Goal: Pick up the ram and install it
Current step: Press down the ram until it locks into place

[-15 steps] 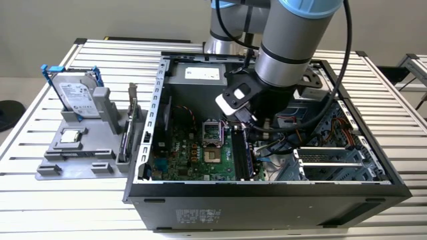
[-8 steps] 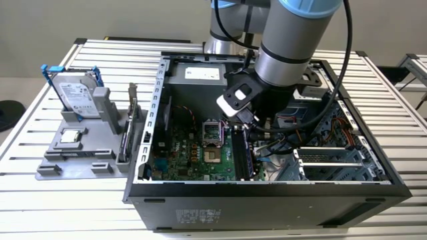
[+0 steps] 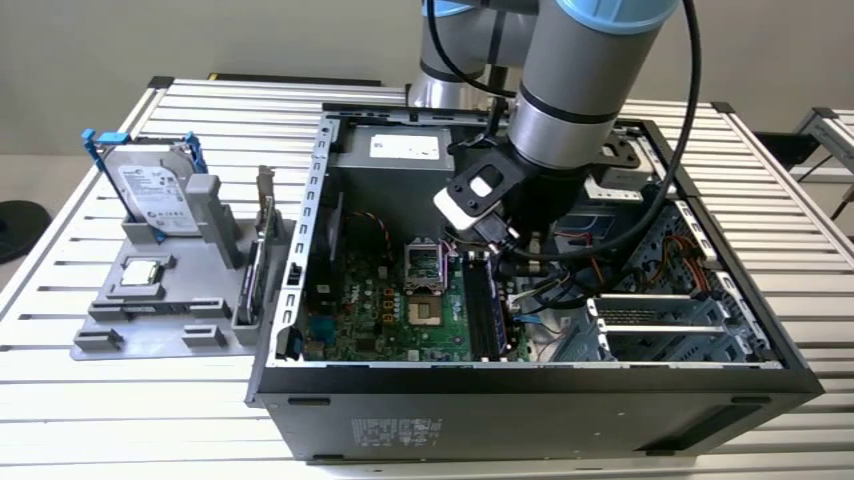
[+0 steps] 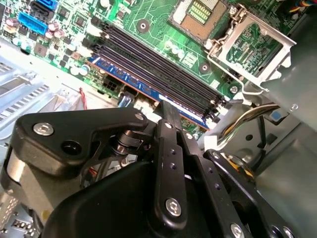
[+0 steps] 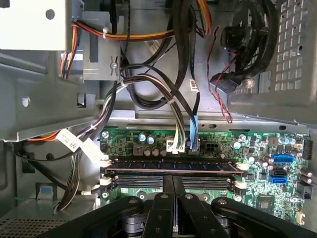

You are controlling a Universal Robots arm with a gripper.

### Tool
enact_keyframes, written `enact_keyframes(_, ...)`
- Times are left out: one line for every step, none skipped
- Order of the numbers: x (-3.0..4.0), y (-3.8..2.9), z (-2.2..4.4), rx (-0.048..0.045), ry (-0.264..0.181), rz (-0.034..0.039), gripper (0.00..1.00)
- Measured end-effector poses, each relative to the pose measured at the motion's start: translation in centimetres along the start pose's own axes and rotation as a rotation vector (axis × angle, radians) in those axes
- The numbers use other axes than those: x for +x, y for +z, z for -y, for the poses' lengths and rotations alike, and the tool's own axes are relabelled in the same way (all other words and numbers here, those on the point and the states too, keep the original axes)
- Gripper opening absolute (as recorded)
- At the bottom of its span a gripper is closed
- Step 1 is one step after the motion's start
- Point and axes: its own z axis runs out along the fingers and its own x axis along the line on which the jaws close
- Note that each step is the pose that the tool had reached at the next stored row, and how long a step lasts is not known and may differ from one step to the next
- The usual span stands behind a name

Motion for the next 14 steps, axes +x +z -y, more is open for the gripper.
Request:
enact_keyframes(0.03, 0.05, -0.01, 0.0000, -0.002, 0.0001, 0.00)
enact_keyframes(0.05, 0.10, -0.02, -0.0001, -0.004, 0.0002, 0.00)
enact_keyframes(0.05, 0.16, -0.05, 0.0000, -0.006, 0.0004, 0.00)
enact_keyframes(0.06, 0.22, -0.10, -0.0001, -0.008, 0.0004, 0.00)
enact_keyframes(0.06, 0.28, -0.15, -0.0001, -0.009, 0.0004, 0.00)
enact_keyframes(0.07, 0.35, -0.21, -0.0001, -0.011, 0.0004, 0.00)
enact_keyframes(0.07, 0.43, -0.23, -0.0001, -0.012, 0.0005, 0.00)
enact_keyframes(0.07, 0.53, -0.24, -0.0001, -0.013, 0.0005, 0.00)
enact_keyframes(0.08, 0.63, -0.25, -0.0002, -0.014, 0.0004, 0.00)
enact_keyframes(0.08, 0.74, -0.26, -0.0002, -0.015, 0.0004, 0.00)
enact_keyframes(0.08, 0.85, -0.26, -0.0002, -0.015, 0.0005, 0.00)
enact_keyframes(0.08, 0.96, -0.27, -0.0003, -0.016, 0.0005, 0.00)
enact_keyframes(0.08, 1.04, -0.27, -0.0003, -0.016, 0.0005, 0.00)
enact_keyframes(0.08, 1.08, -0.27, -0.0003, -0.016, 0.0005, 0.00)
